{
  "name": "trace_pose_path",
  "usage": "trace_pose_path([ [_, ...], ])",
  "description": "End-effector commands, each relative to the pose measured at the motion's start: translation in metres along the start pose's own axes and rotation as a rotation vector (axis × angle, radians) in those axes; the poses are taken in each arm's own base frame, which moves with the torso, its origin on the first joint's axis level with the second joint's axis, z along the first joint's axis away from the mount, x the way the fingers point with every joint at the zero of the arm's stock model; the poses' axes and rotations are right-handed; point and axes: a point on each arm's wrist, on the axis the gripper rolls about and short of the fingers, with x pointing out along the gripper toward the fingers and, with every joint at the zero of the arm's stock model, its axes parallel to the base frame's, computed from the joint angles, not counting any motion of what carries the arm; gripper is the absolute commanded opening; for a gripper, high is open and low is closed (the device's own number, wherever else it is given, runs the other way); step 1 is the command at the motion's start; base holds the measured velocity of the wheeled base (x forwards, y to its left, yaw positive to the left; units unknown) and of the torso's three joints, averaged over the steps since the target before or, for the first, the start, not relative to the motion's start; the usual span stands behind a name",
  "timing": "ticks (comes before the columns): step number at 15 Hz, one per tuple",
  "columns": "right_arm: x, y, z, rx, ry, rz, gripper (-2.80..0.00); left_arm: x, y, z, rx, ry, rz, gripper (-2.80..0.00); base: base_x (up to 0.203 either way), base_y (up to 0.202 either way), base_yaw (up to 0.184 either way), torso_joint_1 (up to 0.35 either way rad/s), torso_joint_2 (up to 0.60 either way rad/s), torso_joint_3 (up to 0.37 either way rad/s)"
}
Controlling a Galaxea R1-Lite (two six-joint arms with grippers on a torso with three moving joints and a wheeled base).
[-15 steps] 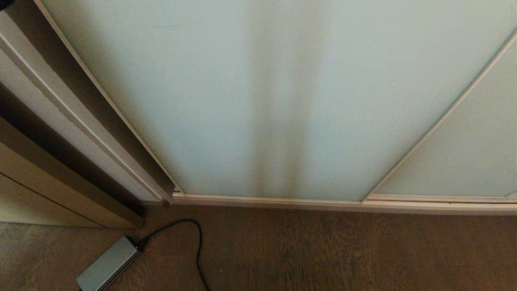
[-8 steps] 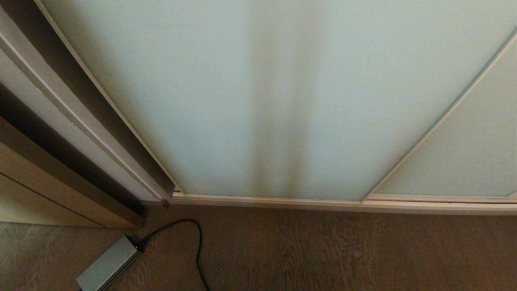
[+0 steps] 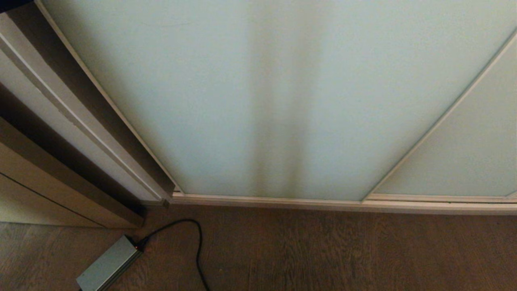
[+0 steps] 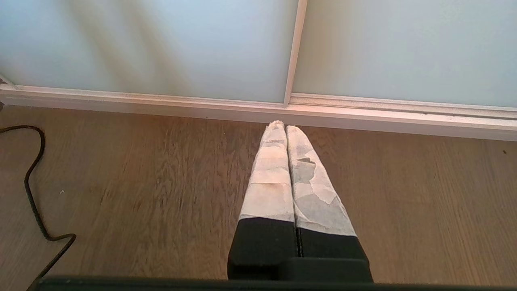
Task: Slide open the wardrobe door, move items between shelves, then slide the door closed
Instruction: Open the door
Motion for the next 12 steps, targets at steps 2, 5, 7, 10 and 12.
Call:
trace_pose_path([
  [2,0.0,0.0,0.0,0.0,-0.001,0.001,-2.8,0.017,0.005,0.005,0.003,-0.048,0.027,-2.8,0.0,0.0,0.0,0.0,0.0,0.0],
  [5,0.0,0.0,0.0,0.0,-0.001,0.001,-2.8,0.029,0.011,0.005,0.022,-0.026,0.013,-2.8,0.0,0.0,0.0,0.0,0.0,0.0],
  [7,0.0,0.0,0.0,0.0,-0.001,0.001,-2.8,0.029,0.01,0.002,0.017,0.007,-0.049,-2.8,0.0,0.0,0.0,0.0,0.0,0.0],
  [10,0.0,0.0,0.0,0.0,-0.001,0.001,-2.8,0.028,0.008,-0.004,-0.01,0.072,-0.14,-2.8,0.0,0.0,0.0,0.0,0.0,0.0],
  [12,0.0,0.0,0.0,0.0,-0.001,0.001,-2.8,0.031,0.007,-0.006,-0.023,0.087,-0.163,-2.8,0.0,0.0,0.0,0.0,0.0,0.0],
])
